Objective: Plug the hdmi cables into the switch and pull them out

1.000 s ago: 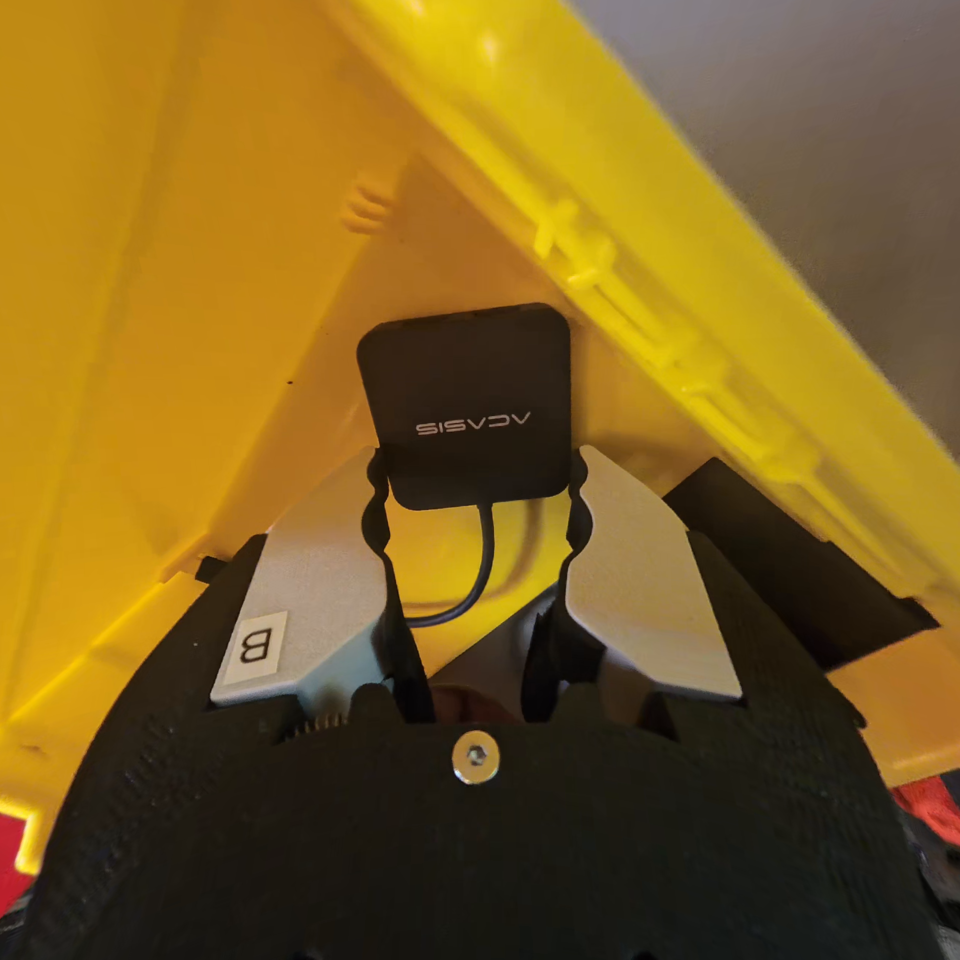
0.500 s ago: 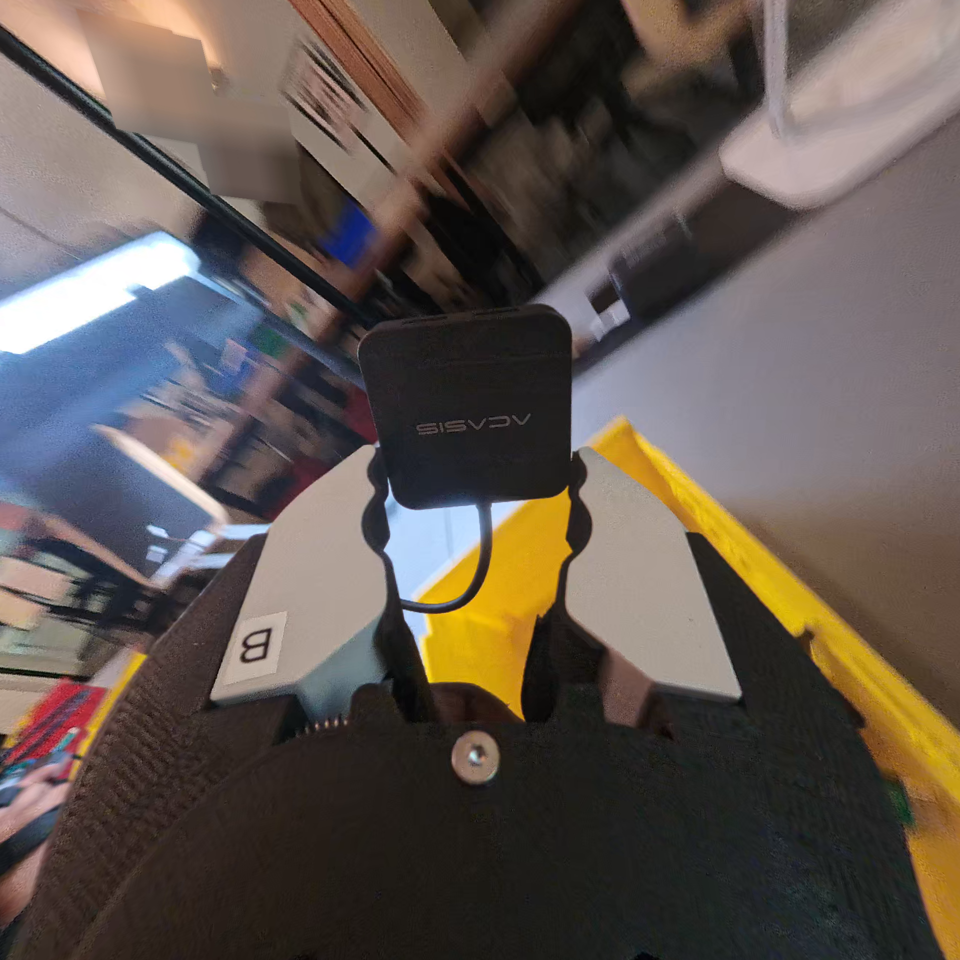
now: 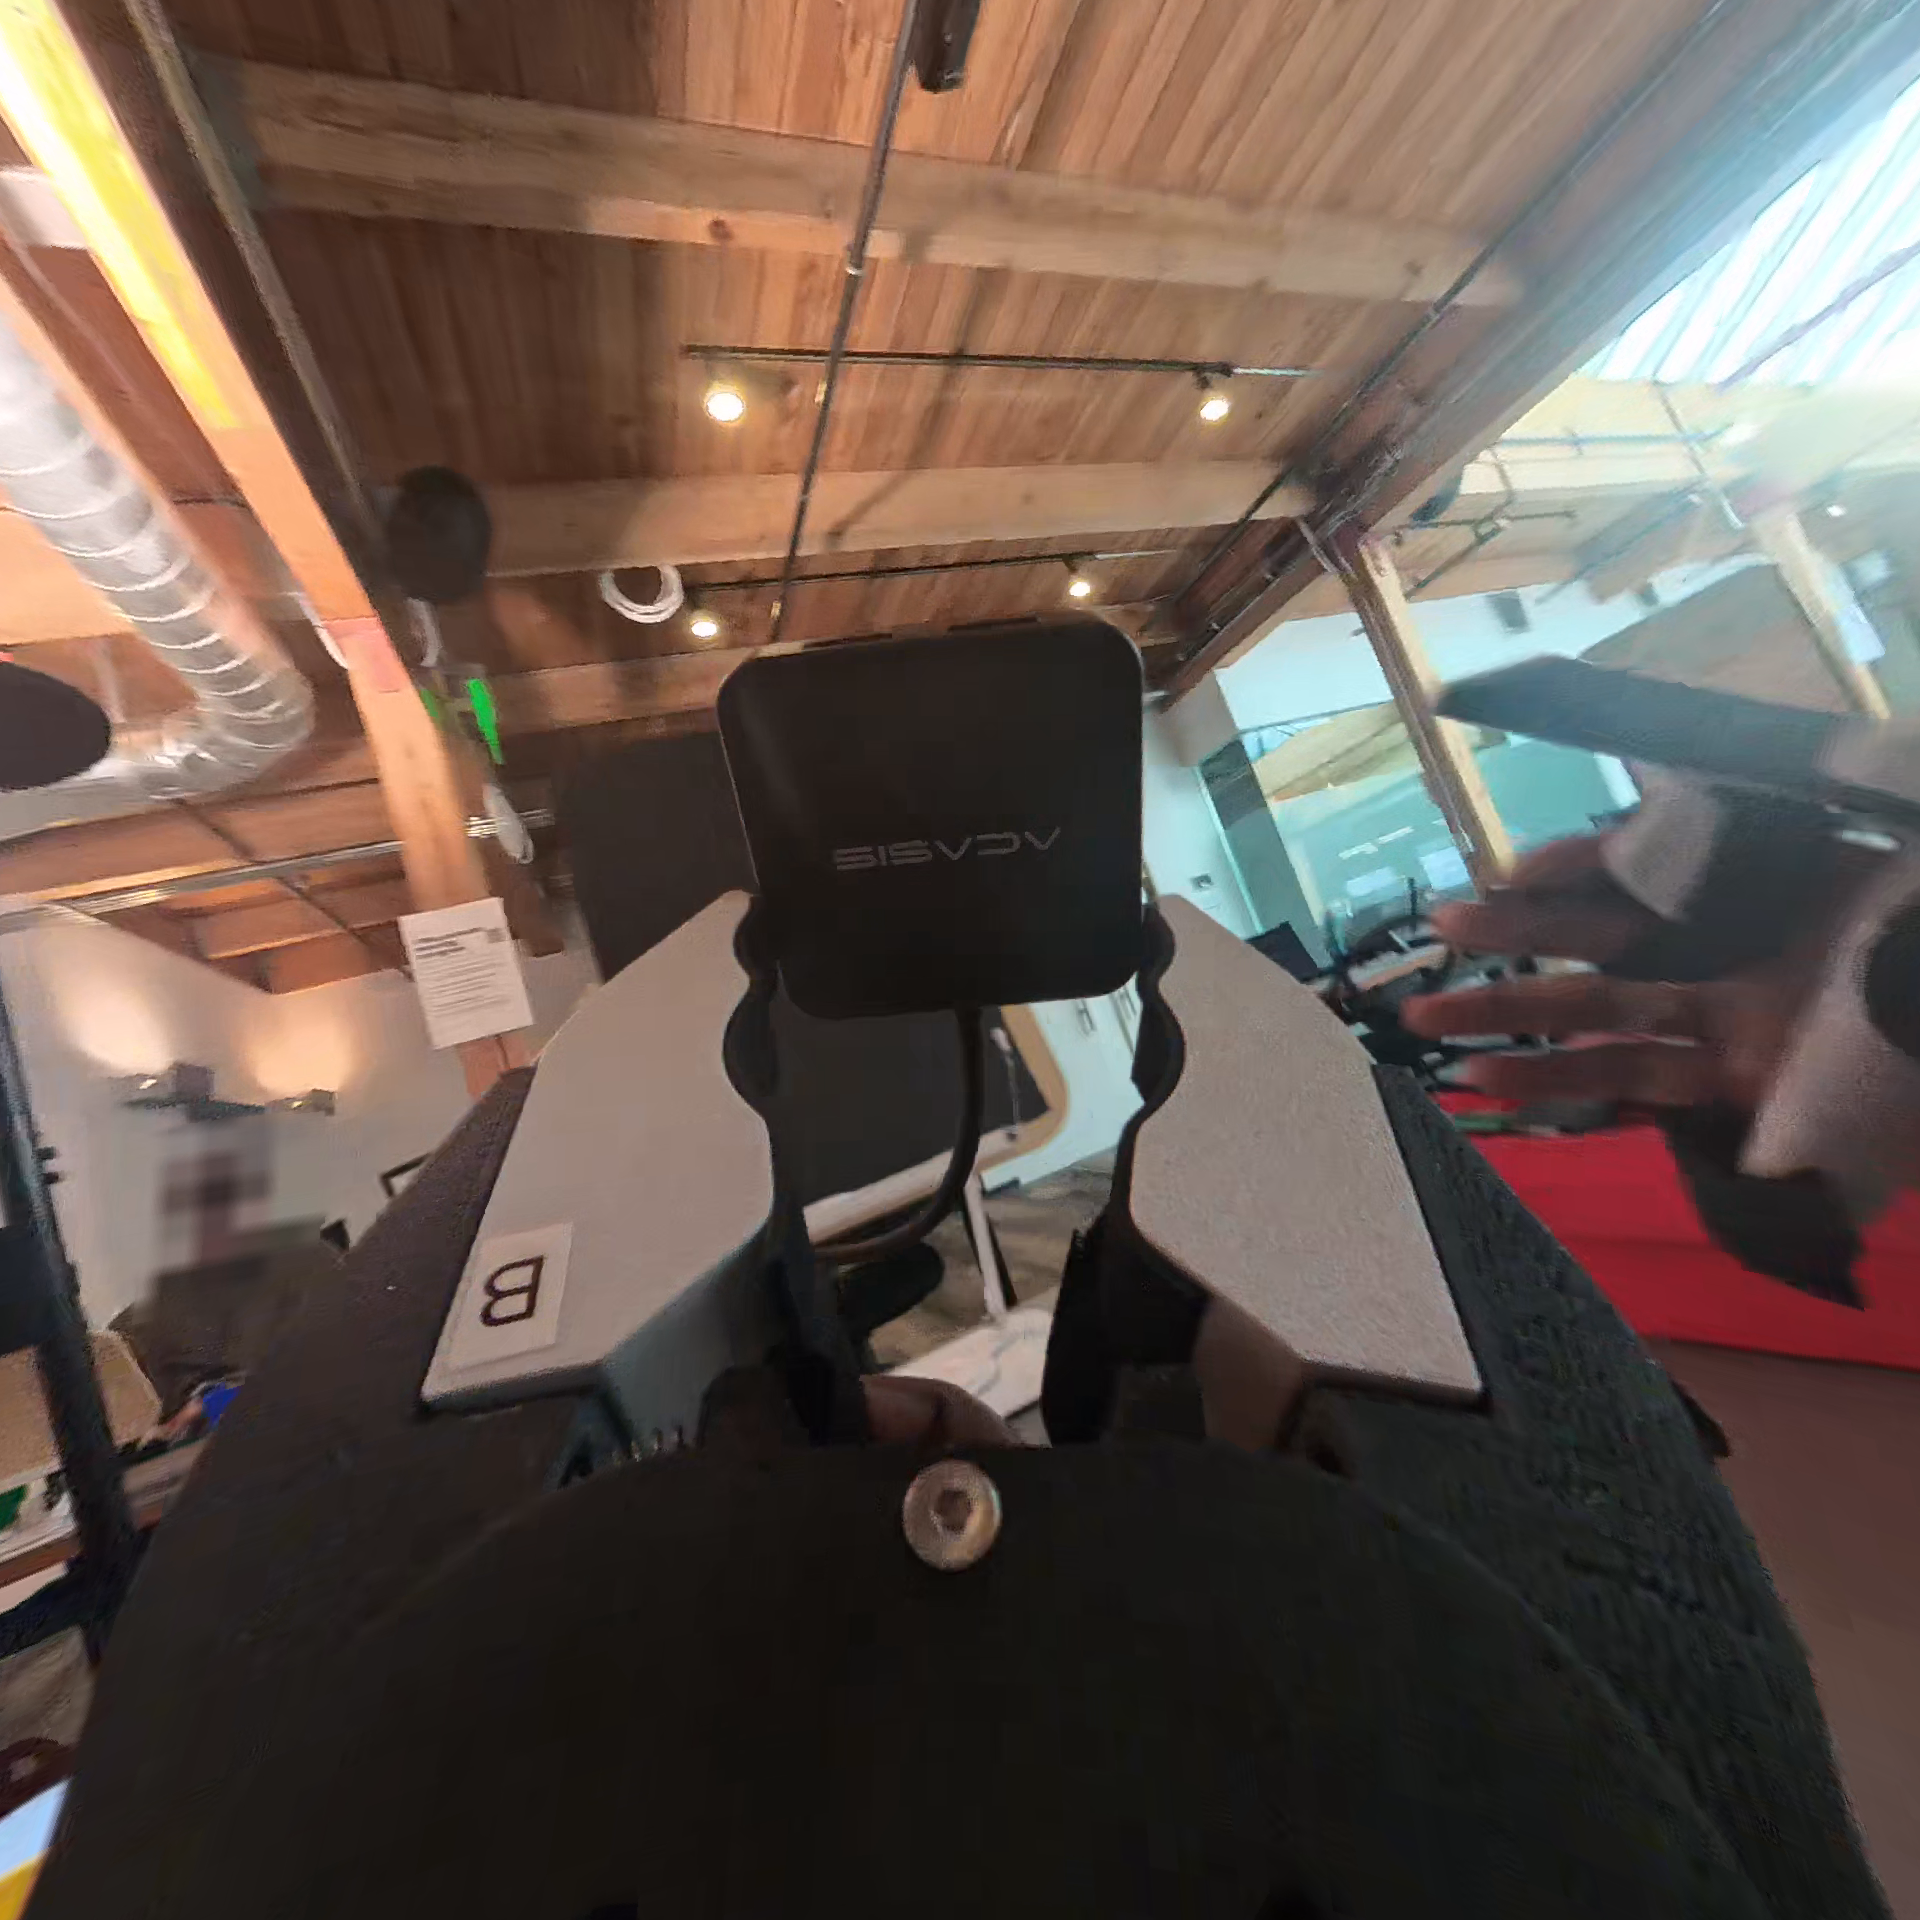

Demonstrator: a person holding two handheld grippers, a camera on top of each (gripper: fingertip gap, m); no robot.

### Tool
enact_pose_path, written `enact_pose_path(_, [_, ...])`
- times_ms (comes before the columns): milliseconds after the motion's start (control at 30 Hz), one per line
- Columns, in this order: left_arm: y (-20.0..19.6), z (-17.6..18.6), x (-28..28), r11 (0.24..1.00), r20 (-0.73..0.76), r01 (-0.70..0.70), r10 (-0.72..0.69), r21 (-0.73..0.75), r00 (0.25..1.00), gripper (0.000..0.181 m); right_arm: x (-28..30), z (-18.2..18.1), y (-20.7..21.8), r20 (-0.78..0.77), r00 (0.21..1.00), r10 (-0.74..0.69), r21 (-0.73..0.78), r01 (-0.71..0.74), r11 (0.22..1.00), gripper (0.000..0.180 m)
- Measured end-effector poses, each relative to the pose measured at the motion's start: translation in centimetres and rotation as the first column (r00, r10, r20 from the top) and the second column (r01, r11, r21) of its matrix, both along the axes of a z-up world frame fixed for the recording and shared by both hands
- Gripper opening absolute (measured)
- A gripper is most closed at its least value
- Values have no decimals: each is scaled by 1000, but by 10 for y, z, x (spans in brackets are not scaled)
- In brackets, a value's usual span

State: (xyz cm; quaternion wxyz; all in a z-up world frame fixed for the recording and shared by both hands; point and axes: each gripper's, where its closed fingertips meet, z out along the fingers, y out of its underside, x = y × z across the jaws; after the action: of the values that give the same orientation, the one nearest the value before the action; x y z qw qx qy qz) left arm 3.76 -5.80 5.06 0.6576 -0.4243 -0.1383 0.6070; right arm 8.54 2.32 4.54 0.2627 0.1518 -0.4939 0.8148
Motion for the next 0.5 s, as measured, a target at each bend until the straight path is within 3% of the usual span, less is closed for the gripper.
enact_pose_path(100, [31, -36, -17, 975, 28, -73, 80, -209, 996, 66, -10, -8, -19, 48, 999, 4, 1, -4, 1000, 53])
enact_pose_path(200, [47, -61, -22, 878, -62, -201, 193, -435, 979, 67, -24, -36, -28, 103, 993, -62, 73, 54, 996, 52])
enact_pose_path(267, [59, -75, -22, 839, -77, -200, 187, -505, 979, 67, -38, -54, -31, 120, 983, -139, 134, 122, 983, 44])
enact_pose_path(367, [65, -80, -21, 777, -148, -271, 227, -568, 963, 67, -50, -64, -30, 172, 970, -174, 184, 142, 973, 15])
enact_pose_path(500, [68, -82, -20, 806, -108, -201, 169, -557, 980, 64, -53, -66, -27, 232, 964, -131, 221, 79, 972, 14])
